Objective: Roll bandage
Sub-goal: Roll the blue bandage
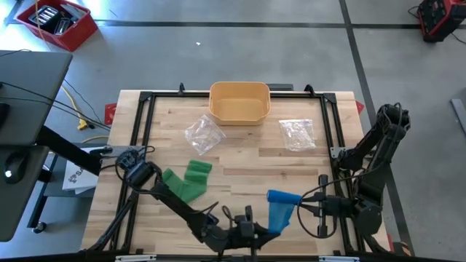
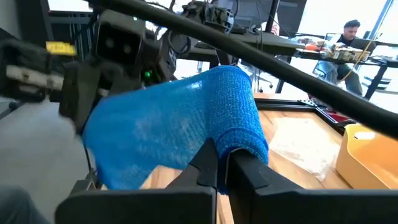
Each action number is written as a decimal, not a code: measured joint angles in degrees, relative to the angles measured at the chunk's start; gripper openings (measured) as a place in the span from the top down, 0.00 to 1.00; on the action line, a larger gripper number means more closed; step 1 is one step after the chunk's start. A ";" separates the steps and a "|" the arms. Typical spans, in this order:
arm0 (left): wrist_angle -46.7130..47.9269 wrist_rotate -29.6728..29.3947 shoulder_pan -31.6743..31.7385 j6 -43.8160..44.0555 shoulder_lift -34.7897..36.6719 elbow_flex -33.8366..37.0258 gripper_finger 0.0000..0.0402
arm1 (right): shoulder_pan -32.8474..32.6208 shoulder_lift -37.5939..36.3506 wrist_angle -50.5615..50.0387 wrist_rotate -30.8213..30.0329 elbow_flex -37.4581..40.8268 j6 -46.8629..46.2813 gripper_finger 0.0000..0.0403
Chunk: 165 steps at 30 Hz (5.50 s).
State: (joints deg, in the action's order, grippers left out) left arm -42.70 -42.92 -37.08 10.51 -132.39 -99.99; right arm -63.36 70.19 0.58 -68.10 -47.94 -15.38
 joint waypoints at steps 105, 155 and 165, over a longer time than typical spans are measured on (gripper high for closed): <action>22.79 -13.38 -3.22 10.91 9.23 -0.12 0.98 | 3.71 0.44 7.34 18.87 -0.02 10.02 0.99; 29.66 -18.75 -2.43 16.55 12.01 -0.11 0.50 | 7.21 2.19 7.01 22.56 0.04 7.73 0.99; 29.55 -14.91 -2.01 16.12 11.99 -0.08 0.55 | 6.76 2.19 6.16 23.68 0.00 8.33 0.99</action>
State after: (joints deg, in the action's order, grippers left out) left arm -13.15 -57.83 -39.09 26.63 -120.40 -100.07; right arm -56.60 72.38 6.74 -44.42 -47.94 -7.05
